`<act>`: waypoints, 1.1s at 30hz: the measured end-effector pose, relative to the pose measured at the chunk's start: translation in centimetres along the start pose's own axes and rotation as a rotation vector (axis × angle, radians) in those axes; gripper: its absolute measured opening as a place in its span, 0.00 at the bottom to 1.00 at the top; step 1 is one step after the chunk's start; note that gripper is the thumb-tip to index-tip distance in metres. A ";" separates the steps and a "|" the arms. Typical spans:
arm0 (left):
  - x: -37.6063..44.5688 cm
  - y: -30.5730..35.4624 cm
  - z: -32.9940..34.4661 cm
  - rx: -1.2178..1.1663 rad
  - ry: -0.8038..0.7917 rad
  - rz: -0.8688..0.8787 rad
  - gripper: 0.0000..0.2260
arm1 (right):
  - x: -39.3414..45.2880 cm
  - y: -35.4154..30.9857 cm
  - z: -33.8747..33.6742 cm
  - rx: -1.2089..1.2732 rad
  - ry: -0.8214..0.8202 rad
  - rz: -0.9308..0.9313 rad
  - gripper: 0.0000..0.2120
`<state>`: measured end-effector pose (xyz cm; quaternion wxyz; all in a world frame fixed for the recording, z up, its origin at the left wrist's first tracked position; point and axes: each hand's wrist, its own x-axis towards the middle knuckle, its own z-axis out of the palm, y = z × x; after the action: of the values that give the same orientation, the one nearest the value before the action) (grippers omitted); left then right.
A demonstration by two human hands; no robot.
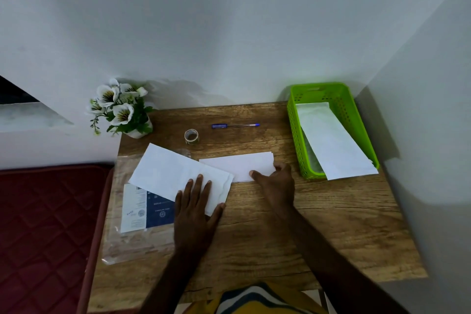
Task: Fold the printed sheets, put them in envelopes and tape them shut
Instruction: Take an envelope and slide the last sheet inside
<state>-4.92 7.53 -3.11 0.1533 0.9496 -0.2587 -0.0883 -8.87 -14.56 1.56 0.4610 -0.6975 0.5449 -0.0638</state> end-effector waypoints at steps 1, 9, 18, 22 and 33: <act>0.0 0.0 0.0 0.000 -0.003 0.000 0.34 | 0.3 0.0 -0.1 0.033 0.007 0.007 0.38; 0.0 0.0 0.0 -0.009 0.007 0.007 0.34 | 1.4 0.4 -0.6 0.068 0.012 -0.022 0.20; 0.0 0.1 -0.2 -0.014 -0.008 -0.002 0.34 | -0.5 -0.3 -1.2 -0.019 0.174 -0.210 0.12; 0.1 0.2 -0.4 -0.013 -0.004 -0.003 0.34 | -0.7 -0.8 -1.4 0.186 0.105 -0.300 0.10; 0.2 0.4 -0.6 -0.027 0.009 -0.002 0.34 | -0.2 -2.3 -3.2 0.181 -0.074 -0.417 0.12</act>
<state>-4.81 7.22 -2.44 0.1673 0.9481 -0.2558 -0.0879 -9.20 -16.33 5.13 0.5183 -0.7527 0.3635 -0.1806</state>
